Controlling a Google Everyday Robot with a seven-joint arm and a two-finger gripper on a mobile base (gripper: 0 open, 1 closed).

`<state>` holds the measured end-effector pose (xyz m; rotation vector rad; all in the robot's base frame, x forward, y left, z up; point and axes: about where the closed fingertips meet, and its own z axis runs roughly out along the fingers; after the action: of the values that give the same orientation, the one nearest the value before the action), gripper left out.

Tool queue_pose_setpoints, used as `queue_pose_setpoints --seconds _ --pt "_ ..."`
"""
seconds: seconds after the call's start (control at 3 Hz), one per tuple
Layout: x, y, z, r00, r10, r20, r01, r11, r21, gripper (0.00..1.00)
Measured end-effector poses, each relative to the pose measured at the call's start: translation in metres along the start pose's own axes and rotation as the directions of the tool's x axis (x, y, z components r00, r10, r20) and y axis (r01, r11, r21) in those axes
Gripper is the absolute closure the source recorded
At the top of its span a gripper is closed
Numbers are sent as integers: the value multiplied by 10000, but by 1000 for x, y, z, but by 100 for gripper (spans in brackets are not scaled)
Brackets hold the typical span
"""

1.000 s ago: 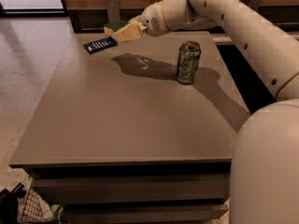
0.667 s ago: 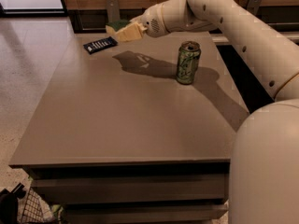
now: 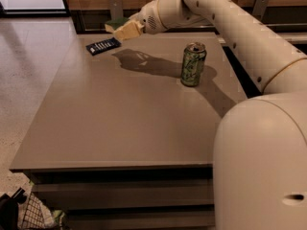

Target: Move sponge near rxbar blueberry

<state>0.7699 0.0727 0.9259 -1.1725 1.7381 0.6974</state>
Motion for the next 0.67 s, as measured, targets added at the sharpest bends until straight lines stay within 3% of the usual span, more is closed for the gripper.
queue_pose_setpoints --seconds 0.33,0.67 --pt "-5 -3 13 9991 -380 -163 377 9992 -141 97" --pt "-4 -1 16 9992 -353 -174 350 9992 -189 74"
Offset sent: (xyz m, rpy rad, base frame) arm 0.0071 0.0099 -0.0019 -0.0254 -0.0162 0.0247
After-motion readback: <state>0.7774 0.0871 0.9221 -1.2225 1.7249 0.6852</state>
